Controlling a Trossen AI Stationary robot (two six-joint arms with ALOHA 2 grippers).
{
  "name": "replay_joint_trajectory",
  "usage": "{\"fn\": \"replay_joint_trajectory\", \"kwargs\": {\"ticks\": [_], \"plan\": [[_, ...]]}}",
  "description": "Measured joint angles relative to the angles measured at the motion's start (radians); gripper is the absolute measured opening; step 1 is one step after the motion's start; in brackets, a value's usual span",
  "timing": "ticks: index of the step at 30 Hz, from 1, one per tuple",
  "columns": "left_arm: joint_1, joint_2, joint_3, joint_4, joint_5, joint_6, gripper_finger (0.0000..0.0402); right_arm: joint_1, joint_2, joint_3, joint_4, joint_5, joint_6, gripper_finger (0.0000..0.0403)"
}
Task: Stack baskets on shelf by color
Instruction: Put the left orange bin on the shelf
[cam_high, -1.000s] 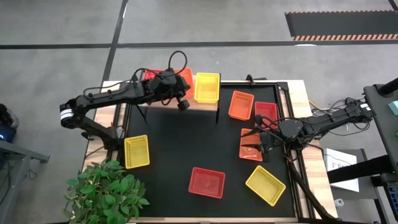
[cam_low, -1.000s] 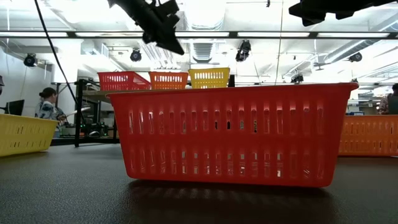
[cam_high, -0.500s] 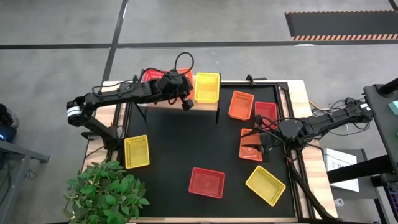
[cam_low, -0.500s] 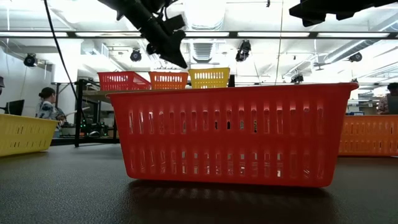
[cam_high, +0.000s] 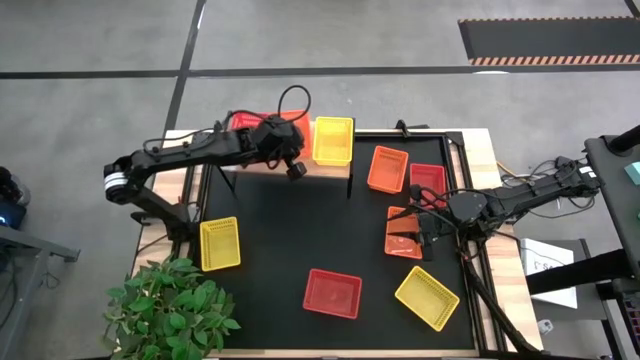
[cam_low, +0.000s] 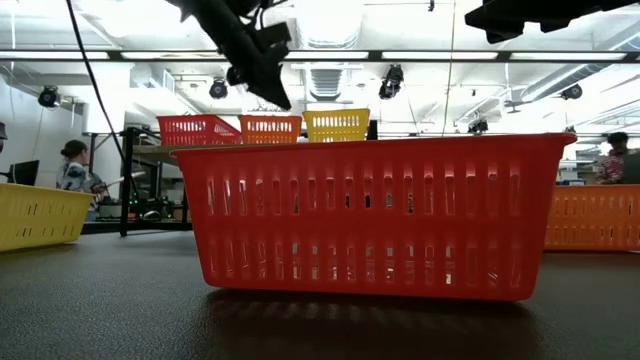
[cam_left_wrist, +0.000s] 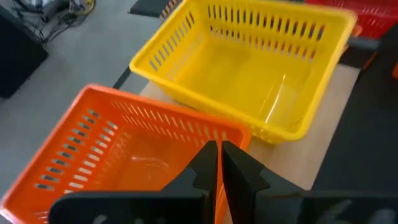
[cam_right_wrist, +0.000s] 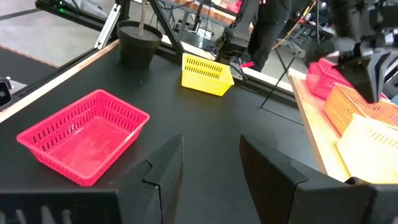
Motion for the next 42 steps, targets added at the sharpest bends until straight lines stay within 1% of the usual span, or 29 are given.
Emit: {"fn": "replay_joint_trajectory", "kwargs": {"ticks": [2,5,8,12,16,22,28,35,42], "plan": [[-0.002,-0.011,0.008,0.006,0.0,0.0,0.0006,0.0,0.0,0.0,0.0,0.0,0.0,0.015],[-0.003,-0.014,0.006,0.064,0.0,0.0,0.0006,0.0,0.0,0.0,0.0,0.0,-0.004,0.0151],[0.009,0.01,-0.008,0.126,0.0,0.002,0.0006,0.0,0.0,0.0,0.0,0.0,-0.006,0.015],[0.024,0.058,-0.011,0.125,-0.002,0.002,0.0006,0.0,0.0,0.0,-0.001,0.0,-0.006,0.015],[0.022,0.076,-0.011,0.119,-0.002,0.002,0.0006,0.0,0.0,0.0,-0.002,0.0,-0.013,0.0151],[0.016,0.066,-0.009,0.072,-0.001,-0.049,0.0006,0.0,0.0,0.0,-0.001,0.0,-0.021,0.015],[-0.002,0.047,-0.005,0.039,0.0,-0.052,0.0006,0.0,0.0,0.0,0.001,0.0,-0.02,0.0151],[-0.007,0.025,0.017,-0.064,0.001,-0.083,0.0006,0.0,0.0,0.0,0.001,0.0,-0.019,0.015],[-0.006,-0.009,0.013,-0.119,0.0,-0.11,0.0006,0.0,0.0,0.0,0.001,0.0,-0.019,0.015]]}}
